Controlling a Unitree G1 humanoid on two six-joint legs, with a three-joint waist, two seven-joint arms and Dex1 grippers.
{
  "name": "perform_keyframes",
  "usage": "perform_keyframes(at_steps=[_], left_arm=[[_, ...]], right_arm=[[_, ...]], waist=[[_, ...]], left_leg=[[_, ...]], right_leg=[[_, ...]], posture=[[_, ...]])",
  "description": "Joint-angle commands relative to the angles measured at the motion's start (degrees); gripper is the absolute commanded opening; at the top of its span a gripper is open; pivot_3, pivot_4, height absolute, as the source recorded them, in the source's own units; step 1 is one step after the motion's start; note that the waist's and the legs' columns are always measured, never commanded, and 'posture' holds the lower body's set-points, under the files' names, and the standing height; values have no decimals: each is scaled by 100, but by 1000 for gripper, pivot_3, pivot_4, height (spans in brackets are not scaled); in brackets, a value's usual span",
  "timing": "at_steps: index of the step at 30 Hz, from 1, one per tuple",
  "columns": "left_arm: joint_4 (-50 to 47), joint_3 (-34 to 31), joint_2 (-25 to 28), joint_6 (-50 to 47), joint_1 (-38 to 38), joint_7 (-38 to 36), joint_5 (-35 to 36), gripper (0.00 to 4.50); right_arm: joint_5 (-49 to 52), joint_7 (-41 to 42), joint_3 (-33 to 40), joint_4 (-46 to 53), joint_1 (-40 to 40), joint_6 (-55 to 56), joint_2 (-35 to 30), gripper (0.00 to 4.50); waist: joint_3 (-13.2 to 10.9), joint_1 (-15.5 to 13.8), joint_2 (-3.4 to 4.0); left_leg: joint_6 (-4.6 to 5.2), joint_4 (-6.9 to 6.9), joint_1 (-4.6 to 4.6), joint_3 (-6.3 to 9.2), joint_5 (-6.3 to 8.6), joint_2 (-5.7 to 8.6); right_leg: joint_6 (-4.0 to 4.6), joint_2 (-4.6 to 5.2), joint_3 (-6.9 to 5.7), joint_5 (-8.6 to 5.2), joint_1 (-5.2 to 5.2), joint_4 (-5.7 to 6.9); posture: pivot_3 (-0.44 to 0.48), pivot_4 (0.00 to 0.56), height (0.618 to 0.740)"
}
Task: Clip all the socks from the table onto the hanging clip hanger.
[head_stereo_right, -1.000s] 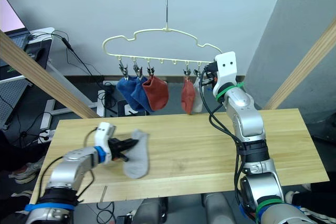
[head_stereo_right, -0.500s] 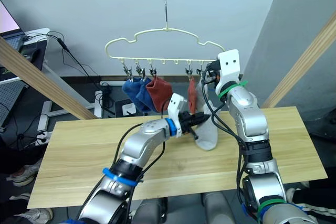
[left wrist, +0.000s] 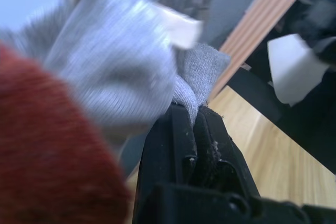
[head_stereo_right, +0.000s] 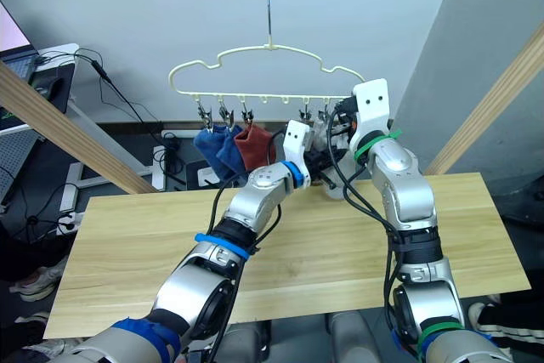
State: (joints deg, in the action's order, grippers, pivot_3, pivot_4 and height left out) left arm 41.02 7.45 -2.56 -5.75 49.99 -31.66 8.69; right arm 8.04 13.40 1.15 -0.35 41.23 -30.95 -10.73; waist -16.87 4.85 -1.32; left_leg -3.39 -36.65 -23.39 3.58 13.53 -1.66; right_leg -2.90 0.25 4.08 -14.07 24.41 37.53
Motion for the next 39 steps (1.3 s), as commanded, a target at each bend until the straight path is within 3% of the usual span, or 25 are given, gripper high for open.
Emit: perform_keyframes(at_steps=[1,17,18,22,29,34,37,39], left_arm=[[-173,-38,-70,174,33,-59,-22,34],[-548,-372,-287,120,-58,-33,141,34],[-570,-364,-286,114,-78,-25,125,0],[-683,-297,-293,130,-190,-52,79,0],[-960,104,-52,736,-608,-104,-408,2087],[-1814,396,365,708,-1339,-475,-494,3609],[-2852,580,908,481,-1982,-844,-510,4483],[-3576,603,1351,335,-2404,-1098,-435,4483]], right_arm=[[34,-56,115,140,-88,-61,-42,0],[25,-36,144,179,-223,-114,-120,0],[39,-62,177,162,-212,-91,-105,580],[119,-81,253,198,-211,-91,-60,1899],[382,57,361,747,-469,-399,-93,4479],[639,404,337,1449,-865,-734,-436,4500],[795,822,253,1910,-1178,-946,-905,4500],[906,1203,192,2161,-1359,-992,-1293,4500]], waist=[[-1,-2,0],[-1,-4,0],[-1,-3,0],[-4,-2,0],[-25,12,-1],[-25,10,0],[-25,7,0],[-24,6,1]], left_leg=[[0,0,-1,1,0,0],[0,-1,-4,4,0,1],[0,0,-3,5,0,1],[0,0,-4,5,0,1],[0,4,-4,5,0,0],[0,13,-6,5,0,-1],[0,17,-6,6,0,-2],[0,18,-6,7,0,-2]], right_leg=[[0,0,-1,0,0,-1],[-1,1,-3,0,0,-5],[-1,1,-3,0,0,-6],[-1,1,-4,0,0,-6],[-1,0,-3,0,1,-9],[2,1,-2,3,2,-22],[5,1,-3,4,2,-25],[5,2,-3,4,2,-25]], posture=[[-107,303,737],[-109,309,737],[-109,309,737],[-111,311,737],[-110,307,737],[-101,292,737],[-98,278,737],[-90,266,737]])
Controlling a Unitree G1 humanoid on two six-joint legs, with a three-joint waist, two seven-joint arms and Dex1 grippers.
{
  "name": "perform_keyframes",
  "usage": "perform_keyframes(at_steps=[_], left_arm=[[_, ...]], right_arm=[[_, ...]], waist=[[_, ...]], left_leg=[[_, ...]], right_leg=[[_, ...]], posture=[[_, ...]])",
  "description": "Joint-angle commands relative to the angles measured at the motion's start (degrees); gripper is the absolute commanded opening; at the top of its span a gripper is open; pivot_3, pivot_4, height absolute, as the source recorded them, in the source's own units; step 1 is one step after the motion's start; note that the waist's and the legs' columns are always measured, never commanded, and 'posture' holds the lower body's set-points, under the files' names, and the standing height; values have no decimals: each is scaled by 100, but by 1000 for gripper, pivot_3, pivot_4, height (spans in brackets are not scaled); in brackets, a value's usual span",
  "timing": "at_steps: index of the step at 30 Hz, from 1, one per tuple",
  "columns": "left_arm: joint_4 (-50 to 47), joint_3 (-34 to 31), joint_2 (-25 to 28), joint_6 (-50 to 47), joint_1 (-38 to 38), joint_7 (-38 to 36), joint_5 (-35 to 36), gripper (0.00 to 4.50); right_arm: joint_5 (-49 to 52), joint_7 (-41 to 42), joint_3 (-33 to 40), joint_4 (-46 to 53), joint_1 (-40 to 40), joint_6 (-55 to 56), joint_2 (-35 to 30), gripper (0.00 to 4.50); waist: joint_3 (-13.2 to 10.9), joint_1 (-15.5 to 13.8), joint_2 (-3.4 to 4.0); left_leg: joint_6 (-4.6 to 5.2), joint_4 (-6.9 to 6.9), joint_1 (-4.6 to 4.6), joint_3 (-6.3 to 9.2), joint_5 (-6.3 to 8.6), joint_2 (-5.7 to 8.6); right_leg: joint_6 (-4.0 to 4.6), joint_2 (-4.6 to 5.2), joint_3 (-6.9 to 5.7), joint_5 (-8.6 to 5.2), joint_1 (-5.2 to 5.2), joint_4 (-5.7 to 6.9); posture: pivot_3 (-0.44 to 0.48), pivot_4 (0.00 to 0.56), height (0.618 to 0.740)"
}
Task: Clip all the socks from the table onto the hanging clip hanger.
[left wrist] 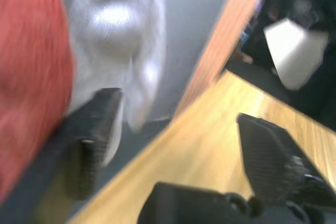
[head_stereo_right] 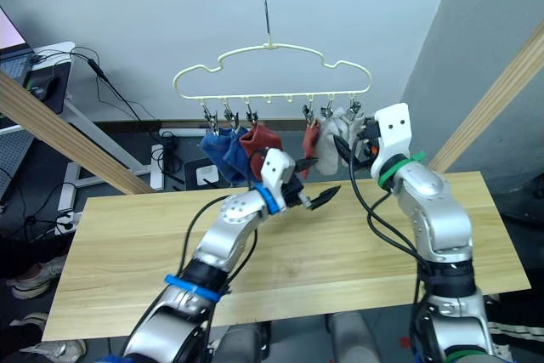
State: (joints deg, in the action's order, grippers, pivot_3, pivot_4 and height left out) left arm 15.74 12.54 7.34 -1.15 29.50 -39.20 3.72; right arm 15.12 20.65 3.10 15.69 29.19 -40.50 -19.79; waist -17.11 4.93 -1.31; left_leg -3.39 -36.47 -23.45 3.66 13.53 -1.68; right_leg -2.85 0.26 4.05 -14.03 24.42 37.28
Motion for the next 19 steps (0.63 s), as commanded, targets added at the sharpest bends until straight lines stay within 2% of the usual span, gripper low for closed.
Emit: perform_keyframes(at_steps=[1,5,8,11,16,19], left_arm=[[-1402,48,603,-210,-560,-462,132,4483],[-2517,-643,1789,-676,-1226,-662,339,4483],[-2813,-1274,2610,-1208,-1495,-561,252,4483],[-3017,-1835,3297,-1470,-1766,-818,474,4483],[-2861,-2416,3985,-1721,-1951,-1225,859,4483],[-2814,-2530,4153,-1802,-1975,-1382,1060,4483]], right_arm=[[228,702,-40,670,-244,0,-610,4500],[449,1720,17,931,-516,264,-1591,4500],[683,2428,250,884,-646,513,-2203,4500],[863,2994,566,680,-790,716,-2738,4500],[965,3584,974,253,-948,1059,-3322,4500],[934,3719,1033,38,-944,1301,-3445,4500]], waist=[[1,-3,1],[5,2,4],[12,-9,4],[39,-28,1],[128,-117,-18],[178,-158,-21]], left_leg=[[0,0,0,0,0,0],[0,0,3,-2,0,-2],[0,-2,4,1,0,-3],[0,-9,2,-3,0,-1],[-1,-9,-5,-6,0,5],[-1,-8,-5,-7,0,4]], right_leg=[[0,0,0,0,0,0],[-5,0,0,-3,0,0],[-5,0,-5,-3,0,2],[-9,3,-4,0,-3,-3],[1,15,-9,8,-2,-12],[15,15,-11,17,-2,-15]], posture=[[-87,261,737],[-66,227,737],[-41,196,737],[-19,171,737],[8,126,737],[16,111,737]])
